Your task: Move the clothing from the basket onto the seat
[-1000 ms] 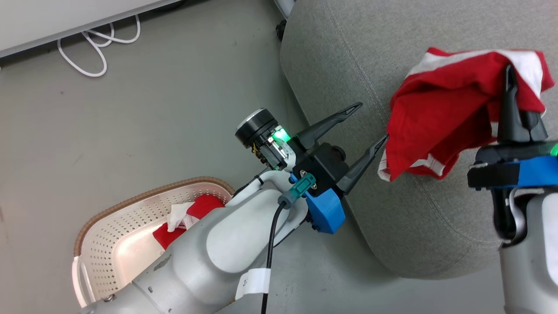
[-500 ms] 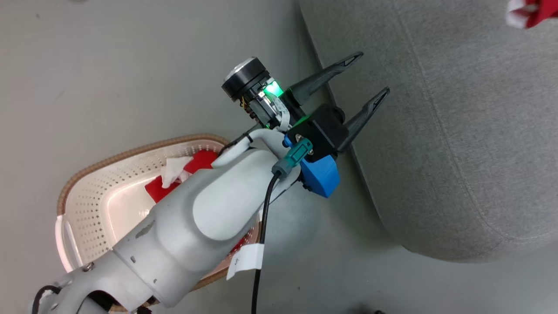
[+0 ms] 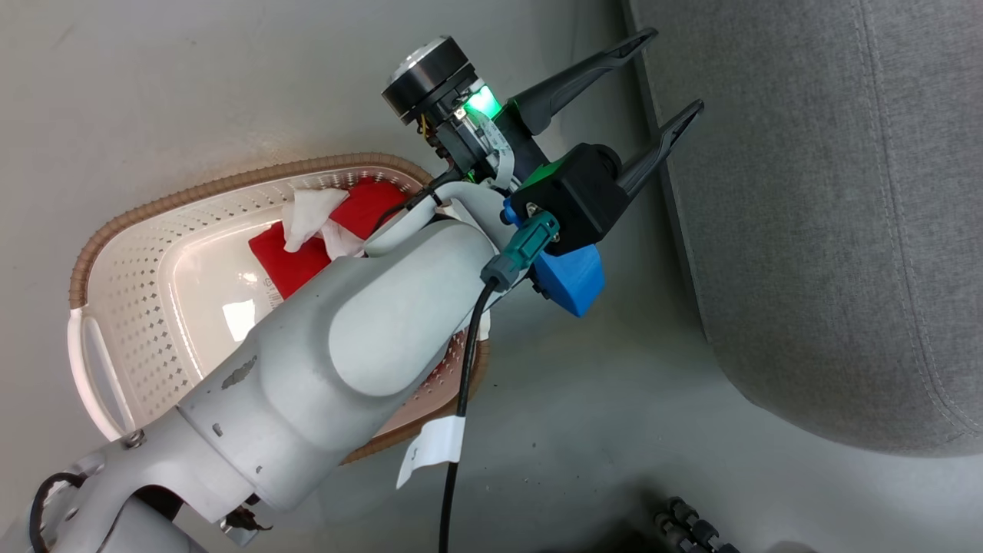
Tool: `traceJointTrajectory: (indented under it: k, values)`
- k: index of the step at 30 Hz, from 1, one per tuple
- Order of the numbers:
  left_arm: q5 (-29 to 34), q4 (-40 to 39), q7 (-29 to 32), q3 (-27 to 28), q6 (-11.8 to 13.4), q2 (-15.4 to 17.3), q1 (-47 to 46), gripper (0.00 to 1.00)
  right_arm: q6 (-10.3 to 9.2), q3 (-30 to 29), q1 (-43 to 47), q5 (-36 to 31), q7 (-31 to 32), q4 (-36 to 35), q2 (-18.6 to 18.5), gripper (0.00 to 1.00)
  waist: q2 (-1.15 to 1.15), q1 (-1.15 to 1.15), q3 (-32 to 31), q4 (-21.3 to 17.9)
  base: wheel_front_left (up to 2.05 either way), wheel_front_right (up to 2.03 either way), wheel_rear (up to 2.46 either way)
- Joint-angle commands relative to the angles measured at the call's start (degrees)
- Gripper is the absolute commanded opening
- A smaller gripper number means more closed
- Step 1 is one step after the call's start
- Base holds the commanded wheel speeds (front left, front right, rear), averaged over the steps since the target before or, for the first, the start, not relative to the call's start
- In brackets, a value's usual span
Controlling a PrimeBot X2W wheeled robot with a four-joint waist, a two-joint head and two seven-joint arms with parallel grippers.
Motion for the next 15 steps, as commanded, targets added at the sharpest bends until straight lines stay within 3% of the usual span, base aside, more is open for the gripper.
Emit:
traceJointTrajectory:
  k: [1,15]
  values:
    - [0.2,-0.2,-0.2,-0.1,0.3,0.4,-1.0,1.0,0.01,-0.2,0.9,-0.3,-0.2,0.4,0.6,0.0,0.0,-0.01,0.3,0.1,0.0,0.0,0.0]
    - [-0.1,-1.0,-0.3,-0.4,0.7,1.0,-1.4,1.0,0.01,1.0,5.7,-1.3,-0.2,11.6,6.8,0.0,0.0,-0.01,1.0,0.4,0.0,0.0,0.0]
